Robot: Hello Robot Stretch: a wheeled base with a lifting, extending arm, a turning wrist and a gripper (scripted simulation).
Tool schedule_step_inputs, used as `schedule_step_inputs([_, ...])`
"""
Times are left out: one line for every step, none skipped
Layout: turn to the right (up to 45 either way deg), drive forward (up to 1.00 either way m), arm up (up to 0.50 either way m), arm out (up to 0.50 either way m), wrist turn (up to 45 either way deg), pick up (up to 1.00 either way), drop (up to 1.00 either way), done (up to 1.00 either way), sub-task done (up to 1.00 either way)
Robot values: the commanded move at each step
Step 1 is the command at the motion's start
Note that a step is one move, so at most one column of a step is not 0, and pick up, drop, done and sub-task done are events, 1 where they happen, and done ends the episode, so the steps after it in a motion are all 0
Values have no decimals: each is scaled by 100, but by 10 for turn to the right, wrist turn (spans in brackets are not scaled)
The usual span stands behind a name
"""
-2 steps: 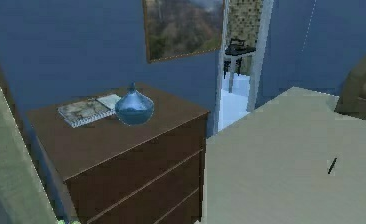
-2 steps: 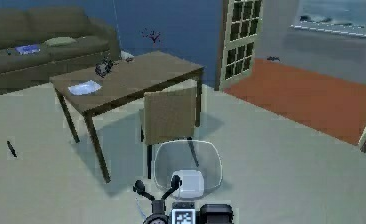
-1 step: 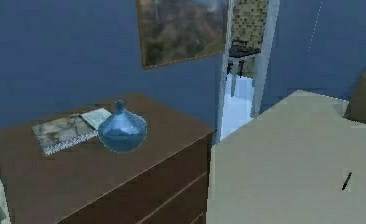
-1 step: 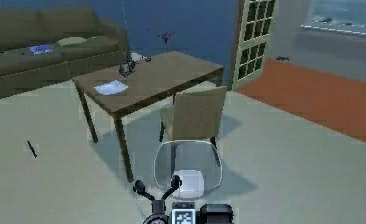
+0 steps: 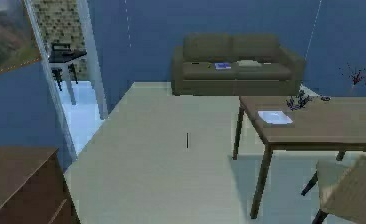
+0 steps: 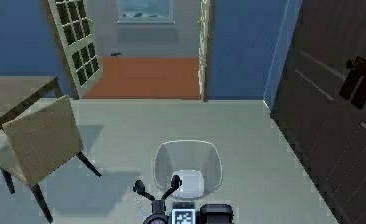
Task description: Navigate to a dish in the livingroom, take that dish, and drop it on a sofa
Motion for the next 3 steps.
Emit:
schedule_step_inputs([450, 0, 0, 0, 0, 0, 0, 0, 0])
schedule_step_inputs([450, 0, 0, 0, 0, 0, 0, 0, 0])
schedule_step_inputs([150, 0, 0, 0, 0, 0, 0, 0, 0])
